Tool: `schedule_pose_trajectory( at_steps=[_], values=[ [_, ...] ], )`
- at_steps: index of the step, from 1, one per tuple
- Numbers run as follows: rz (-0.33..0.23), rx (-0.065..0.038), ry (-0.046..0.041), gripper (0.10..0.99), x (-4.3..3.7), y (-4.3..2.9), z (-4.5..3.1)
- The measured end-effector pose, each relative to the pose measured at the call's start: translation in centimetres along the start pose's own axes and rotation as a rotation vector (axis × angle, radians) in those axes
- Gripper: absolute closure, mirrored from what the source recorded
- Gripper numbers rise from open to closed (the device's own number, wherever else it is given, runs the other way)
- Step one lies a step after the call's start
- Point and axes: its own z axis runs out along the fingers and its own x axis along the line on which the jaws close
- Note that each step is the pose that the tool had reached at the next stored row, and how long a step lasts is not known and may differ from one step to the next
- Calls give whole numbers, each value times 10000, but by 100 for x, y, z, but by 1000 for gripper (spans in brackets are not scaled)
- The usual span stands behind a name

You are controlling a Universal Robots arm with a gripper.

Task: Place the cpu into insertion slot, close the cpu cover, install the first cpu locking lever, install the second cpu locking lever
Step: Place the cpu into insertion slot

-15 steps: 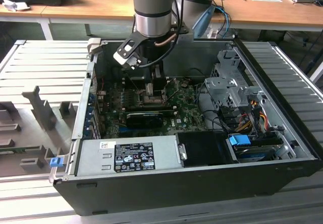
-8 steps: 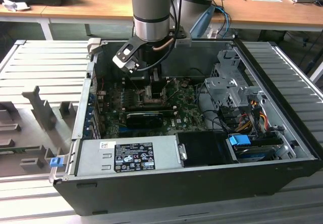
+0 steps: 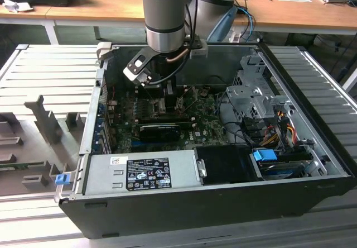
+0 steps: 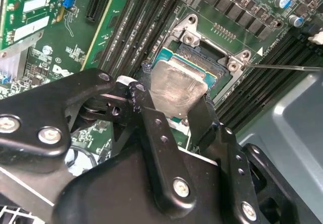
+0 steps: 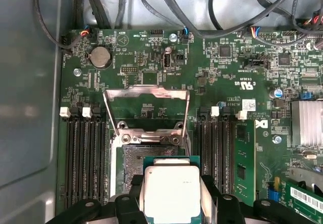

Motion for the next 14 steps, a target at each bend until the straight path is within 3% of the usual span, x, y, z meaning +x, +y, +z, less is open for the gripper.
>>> schedule_pose_trajectory(
  at_steps=[14],
  values=[
    [1,0,1,557,1,-3,39]
  ],
)
